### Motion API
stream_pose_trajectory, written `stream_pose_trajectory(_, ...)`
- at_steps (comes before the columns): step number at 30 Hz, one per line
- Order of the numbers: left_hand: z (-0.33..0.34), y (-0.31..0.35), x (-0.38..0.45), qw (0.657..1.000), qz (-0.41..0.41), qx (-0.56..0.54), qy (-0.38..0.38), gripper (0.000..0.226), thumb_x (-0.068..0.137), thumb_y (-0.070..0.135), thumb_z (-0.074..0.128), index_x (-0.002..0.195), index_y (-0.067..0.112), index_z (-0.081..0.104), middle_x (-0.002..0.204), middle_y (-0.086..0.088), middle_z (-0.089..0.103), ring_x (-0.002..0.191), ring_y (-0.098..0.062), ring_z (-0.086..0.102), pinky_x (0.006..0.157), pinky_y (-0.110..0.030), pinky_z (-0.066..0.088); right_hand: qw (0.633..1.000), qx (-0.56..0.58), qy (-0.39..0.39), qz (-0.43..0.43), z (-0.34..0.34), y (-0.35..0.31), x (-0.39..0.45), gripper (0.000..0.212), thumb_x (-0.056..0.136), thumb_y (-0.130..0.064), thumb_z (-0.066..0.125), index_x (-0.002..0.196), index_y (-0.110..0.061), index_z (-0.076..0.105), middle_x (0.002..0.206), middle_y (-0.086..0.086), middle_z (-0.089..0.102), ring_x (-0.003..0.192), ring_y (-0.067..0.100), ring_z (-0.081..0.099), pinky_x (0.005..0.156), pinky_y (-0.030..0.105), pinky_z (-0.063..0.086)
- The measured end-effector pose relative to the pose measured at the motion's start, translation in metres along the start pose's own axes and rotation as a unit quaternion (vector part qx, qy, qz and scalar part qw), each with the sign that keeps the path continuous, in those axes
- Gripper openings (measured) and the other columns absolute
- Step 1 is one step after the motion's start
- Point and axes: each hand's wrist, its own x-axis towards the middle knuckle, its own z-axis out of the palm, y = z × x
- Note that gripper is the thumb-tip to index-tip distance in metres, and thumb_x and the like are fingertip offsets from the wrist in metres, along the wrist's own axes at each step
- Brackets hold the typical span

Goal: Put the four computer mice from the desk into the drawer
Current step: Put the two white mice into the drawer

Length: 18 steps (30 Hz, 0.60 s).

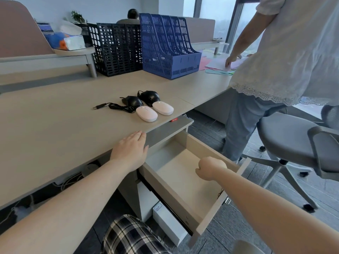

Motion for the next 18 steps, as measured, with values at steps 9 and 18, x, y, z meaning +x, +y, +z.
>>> stream_pose_trajectory(9, -0.011, 0.004, 0.028, 0.996, -0.021, -0.056, 0.064, 0.036, 0.097, 0.03, 0.041, 0.126, 0.011, 0.047, 0.123, -0.009, 0.056, 0.102, -0.03, 0.056, 0.077, -0.041, 0.048, 0.981, 0.134, 0.133, -0.035, -0.051, -0.045, 0.037, 0.03, 0.091, -0.03, 0.037, 0.08, -0.013, 0.06, 0.078, 0.001, 0.058, 0.08, 0.026, 0.059, 0.058, 0.026, 0.04)
stream_pose_trajectory(18, 0.002, -0.011, 0.094, 0.968, -0.118, -0.198, 0.098, 0.074, 0.081, 0.053, 0.062, 0.139, 0.017, 0.034, 0.144, -0.014, 0.036, 0.129, -0.034, 0.036, 0.1, -0.042, 0.039, 0.907, 0.319, 0.266, -0.067, -0.115, -0.082, 0.093, 0.053, 0.087, -0.04, 0.055, 0.135, -0.023, 0.041, 0.13, 0.008, 0.052, 0.126, 0.03, 0.04, 0.095, 0.045, 0.041)
